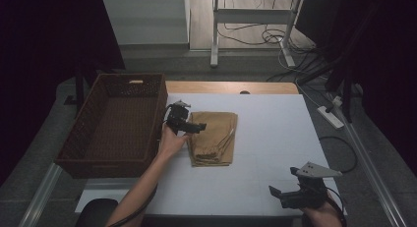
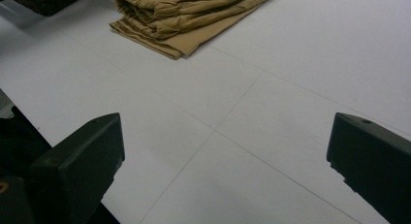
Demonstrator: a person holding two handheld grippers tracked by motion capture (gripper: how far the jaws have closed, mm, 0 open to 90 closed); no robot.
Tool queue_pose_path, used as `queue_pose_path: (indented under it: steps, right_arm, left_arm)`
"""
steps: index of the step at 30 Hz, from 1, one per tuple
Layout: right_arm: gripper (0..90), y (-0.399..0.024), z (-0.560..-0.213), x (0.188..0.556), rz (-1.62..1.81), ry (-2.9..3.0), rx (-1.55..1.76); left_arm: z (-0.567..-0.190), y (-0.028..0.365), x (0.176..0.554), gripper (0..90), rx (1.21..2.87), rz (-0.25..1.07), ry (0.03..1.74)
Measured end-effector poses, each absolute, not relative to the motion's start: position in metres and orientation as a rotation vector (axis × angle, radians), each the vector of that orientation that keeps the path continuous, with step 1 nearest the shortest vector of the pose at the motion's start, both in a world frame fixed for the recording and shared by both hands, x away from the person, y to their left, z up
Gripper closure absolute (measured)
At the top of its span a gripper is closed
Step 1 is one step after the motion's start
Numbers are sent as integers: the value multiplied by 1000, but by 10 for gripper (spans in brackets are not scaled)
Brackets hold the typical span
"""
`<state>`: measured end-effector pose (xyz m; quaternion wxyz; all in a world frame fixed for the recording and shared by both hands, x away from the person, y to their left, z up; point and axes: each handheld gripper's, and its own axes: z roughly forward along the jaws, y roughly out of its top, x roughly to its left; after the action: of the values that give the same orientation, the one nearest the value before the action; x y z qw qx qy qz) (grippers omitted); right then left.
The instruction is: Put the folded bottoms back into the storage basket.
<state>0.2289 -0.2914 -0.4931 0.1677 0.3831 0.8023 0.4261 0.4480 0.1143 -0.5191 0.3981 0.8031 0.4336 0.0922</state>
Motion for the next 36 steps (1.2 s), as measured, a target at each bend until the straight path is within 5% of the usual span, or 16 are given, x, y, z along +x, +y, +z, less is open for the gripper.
queue_pose_path:
  steps: [26,32,36]
  right_arm:
    - [10,-292,-493,229,1225,2289,1087]
    - [10,-292,-493,229,1222,2289,1087]
    - [10,-291,-493,229,1215,2289,1085]
  left_arm:
    - [-540,118,508,97,2112,388,1325]
    - [-546,114,507,229,2157,402,1263]
    - [-546,114,502,421,2157,370,1183]
